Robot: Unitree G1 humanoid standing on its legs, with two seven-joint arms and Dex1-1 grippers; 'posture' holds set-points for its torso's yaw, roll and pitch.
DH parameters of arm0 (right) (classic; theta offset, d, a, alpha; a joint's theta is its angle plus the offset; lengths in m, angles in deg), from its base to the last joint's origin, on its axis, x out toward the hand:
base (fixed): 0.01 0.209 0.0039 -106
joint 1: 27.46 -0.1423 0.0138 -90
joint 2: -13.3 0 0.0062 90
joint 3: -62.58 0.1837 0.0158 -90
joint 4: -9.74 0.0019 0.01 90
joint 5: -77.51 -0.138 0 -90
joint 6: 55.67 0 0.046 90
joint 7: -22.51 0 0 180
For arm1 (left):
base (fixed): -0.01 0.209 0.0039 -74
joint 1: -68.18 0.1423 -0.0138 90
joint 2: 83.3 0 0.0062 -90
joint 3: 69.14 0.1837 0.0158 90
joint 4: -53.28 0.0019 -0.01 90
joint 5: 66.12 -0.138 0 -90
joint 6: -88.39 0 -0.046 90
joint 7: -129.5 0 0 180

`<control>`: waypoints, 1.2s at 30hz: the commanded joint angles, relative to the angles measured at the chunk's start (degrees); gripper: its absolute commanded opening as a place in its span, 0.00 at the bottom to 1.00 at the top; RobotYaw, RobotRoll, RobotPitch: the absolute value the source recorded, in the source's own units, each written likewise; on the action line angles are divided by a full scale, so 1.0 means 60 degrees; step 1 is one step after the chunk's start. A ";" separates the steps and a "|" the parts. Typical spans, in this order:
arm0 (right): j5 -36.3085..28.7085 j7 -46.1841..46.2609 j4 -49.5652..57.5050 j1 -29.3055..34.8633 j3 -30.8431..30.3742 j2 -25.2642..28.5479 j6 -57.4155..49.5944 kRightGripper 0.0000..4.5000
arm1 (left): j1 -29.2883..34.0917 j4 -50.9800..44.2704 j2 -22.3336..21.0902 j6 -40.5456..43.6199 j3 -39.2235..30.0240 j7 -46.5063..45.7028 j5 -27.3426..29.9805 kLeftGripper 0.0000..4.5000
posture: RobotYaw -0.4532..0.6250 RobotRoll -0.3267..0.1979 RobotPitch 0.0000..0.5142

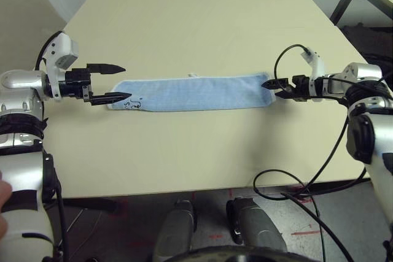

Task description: Fold the towel and set it aside.

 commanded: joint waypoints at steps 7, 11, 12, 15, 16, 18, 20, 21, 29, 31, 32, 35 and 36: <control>0.0036 0.0546 -0.0275 0.0066 0.0330 -0.0390 0.0036 1.00 | 0.0118 -0.0265 0.0002 -0.0057 -0.0013 0.0097 0.0049 1.00 | 0.46 0.62 0.25; 0.0109 0.0558 -0.0240 0.0111 0.0316 -0.0451 0.0043 0.82 | 0.0078 -0.0258 0.0049 -0.0106 -0.0108 0.0097 0.0027 1.00 | 0.46 0.62 0.25; 0.0134 0.0558 -0.0240 0.0126 0.0297 -0.0456 0.0047 0.74 | 0.0068 -0.0252 0.0059 -0.0114 -0.0126 0.0097 0.0020 1.00 | 0.46 0.62 0.25; 0.0262 0.0478 -0.0233 0.0170 0.0190 -0.0457 0.0029 0.49 | 0.0058 -0.0253 0.0090 -0.0125 -0.0166 0.0097 0.0002 1.00 | 0.46 0.62 0.26; 0.0336 0.0427 -0.0223 0.0188 0.0118 -0.0452 0.0027 0.40 | 0.0049 -0.0250 0.0102 -0.0129 -0.0180 0.0097 -0.0004 1.00 | 0.46 0.62 0.26; 0.0516 0.0288 -0.0187 0.0226 -0.0096 -0.0438 0.0032 0.26 | 0.0027 -0.0236 0.0124 -0.0130 -0.0206 0.0096 -0.0020 1.00 | 0.46 0.62 0.26; 0.0749 0.0059 -0.0139 0.0278 -0.0440 -0.0391 0.0079 0.11 | 0.0005 -0.0222 0.0147 -0.0143 -0.0228 0.0097 -0.0037 1.00 | 0.46 0.62 0.26; 0.0907 -0.0140 -0.0108 0.0305 -0.0680 -0.0342 0.0085 0.02 | -0.0004 -0.0222 0.0158 -0.0150 -0.0235 0.0097 -0.0042 1.00 | 0.46 0.62 0.26; 0.2315 -0.2357 0.0289 0.0305 -0.2980 0.0421 0.0312 0.01 | -0.0021 -0.0195 0.0190 -0.0172 -0.0263 0.0097 -0.0076 1.00 | 0.45 0.62 0.25; 0.2578 -0.2704 0.0306 0.0228 -0.3336 0.0675 0.0471 0.01 | -0.0048 -0.0152 0.0213 -0.0181 -0.0267 0.0096 -0.0111 1.00 | 0.44 0.62 0.25; 0.2696 -0.2859 0.0305 0.0177 -0.3488 0.0788 0.0548 0.01 | -0.0067 -0.0119 0.0231 -0.0189 -0.0270 0.0095 -0.0134 1.00 | 0.44 0.62 0.25; 0.3225 -0.3464 0.0359 -0.0010 -0.4101 0.1218 0.1039 0.01 | -0.0123 -0.0048 0.0277 -0.0208 -0.0268 0.0095 -0.0205 1.00 | 0.43 0.62 0.24; 0.3366 -0.3602 0.0360 -0.0058 -0.4258 0.1319 0.1211 0.01 | -0.0143 -0.0025 0.0290 -0.0215 -0.0271 0.0095 -0.0230 1.00 | 0.43 0.62 0.24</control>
